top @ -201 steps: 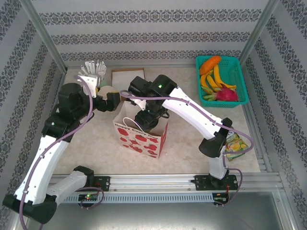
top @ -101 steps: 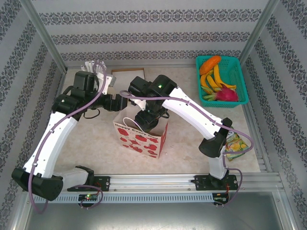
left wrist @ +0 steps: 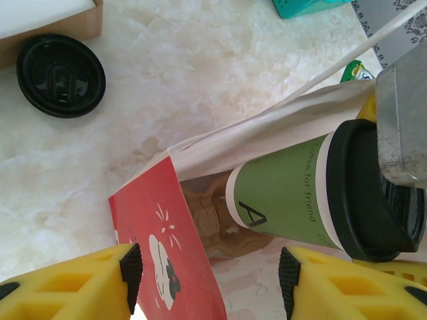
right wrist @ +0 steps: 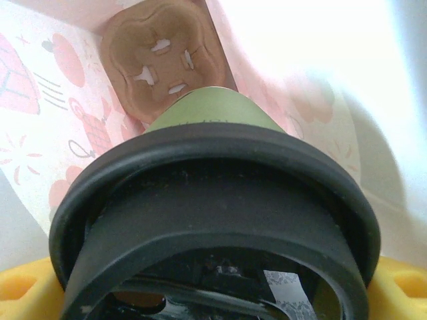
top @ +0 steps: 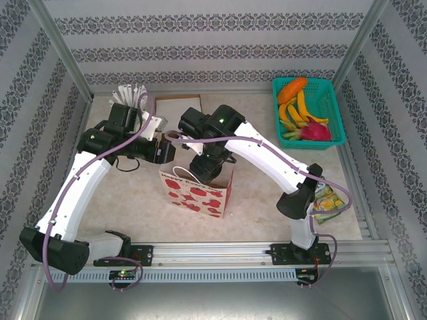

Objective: Pack the takeout coffee

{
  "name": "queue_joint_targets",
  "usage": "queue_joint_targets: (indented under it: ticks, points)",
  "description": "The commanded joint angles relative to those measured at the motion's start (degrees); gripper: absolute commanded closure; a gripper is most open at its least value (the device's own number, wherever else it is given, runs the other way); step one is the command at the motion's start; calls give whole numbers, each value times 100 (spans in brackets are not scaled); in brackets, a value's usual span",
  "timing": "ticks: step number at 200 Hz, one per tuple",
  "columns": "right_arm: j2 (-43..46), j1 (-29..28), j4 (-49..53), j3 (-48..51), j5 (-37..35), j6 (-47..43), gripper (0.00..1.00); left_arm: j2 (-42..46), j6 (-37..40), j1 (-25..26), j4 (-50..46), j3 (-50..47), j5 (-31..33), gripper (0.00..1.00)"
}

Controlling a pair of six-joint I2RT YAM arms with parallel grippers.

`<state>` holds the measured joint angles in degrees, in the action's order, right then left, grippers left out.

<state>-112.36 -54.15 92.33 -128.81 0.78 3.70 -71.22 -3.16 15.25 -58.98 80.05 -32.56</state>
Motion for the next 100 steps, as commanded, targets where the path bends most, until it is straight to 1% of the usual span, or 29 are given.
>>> queue_joint_targets:
  ticks: [1, 29, 38, 55, 64, 85, 100]
  points:
    - [-62, -25, 460, 65, -137, -339, 38, -84, 131, -59, -301, -16, -162, 41]
    - [-14, -25, 471, 107, -170, -412, 38, -187, 105, -51, -325, -16, -251, 42]
    - [-9, -34, 469, 141, -190, -427, 38, -214, 105, -50, -336, -16, -243, 44]
    - [-14, -43, 474, 205, -224, -470, 38, -245, 105, -55, -384, 10, -187, 53]
    - [-15, -43, 475, 224, -238, -514, 38, -245, 113, -48, -395, 27, -143, 61]
    - [-63, -65, 440, 149, -284, -694, 38, -237, 121, -55, -366, 48, -19, 70]
    - [-152, -103, 465, 22, -258, -858, 38, -274, 96, -56, -335, 78, 110, 80]
